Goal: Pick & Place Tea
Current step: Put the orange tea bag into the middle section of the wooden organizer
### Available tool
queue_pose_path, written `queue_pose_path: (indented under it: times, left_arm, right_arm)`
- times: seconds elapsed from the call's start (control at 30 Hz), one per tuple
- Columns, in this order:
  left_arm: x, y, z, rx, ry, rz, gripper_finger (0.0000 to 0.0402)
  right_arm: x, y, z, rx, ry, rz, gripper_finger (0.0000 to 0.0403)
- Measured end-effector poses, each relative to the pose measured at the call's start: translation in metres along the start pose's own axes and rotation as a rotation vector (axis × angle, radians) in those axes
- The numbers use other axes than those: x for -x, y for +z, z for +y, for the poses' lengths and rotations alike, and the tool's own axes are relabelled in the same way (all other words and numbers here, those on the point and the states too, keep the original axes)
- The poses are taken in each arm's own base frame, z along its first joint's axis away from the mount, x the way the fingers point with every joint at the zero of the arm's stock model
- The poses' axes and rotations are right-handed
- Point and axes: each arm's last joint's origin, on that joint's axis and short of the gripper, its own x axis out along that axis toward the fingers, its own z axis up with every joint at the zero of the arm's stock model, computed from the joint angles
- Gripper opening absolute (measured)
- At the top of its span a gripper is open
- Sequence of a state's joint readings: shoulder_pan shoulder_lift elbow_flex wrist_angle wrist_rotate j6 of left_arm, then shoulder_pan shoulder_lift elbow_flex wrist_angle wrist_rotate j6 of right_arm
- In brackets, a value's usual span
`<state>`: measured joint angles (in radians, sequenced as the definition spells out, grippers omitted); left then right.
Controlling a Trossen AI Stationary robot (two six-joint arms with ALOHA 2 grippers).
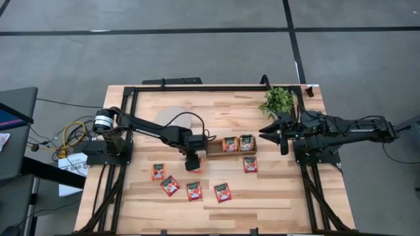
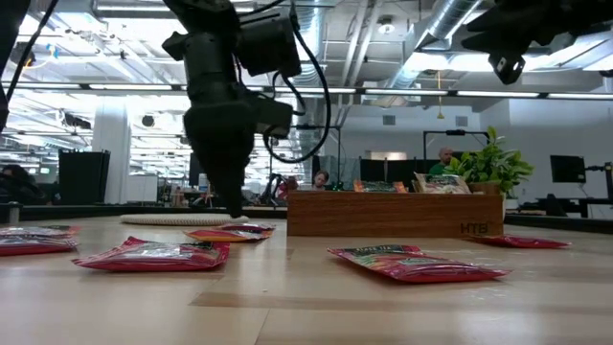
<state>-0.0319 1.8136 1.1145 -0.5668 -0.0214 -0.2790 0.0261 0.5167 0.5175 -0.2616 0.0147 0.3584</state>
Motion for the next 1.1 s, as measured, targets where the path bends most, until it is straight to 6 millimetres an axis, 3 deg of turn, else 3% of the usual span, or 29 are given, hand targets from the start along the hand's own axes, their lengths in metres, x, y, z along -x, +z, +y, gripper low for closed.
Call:
queue_pose_path:
  times: [0.67, 0.93, 1.1]
  left_arm:
    - [-0.007, -0.004, 0.000, 0.001, 0.003, 0.046, 0.0161]
    - [-0.025, -0.008, -0.001, 0.012, 0.034, 0.112, 0.0161]
    - [-0.027, -0.009, -0.001, 0.041, 0.045, 0.127, 0.0160]
  right_arm:
    - [0.000, -0.002, -0.001, 0.003, -0.009, 0.020, 0.0101]
    - [0.000, -0.002, -0.001, 0.001, -0.009, 0.020, 0.0101]
    - [0.000, -0.002, -0.001, 0.001, -0.015, 0.018, 0.0101]
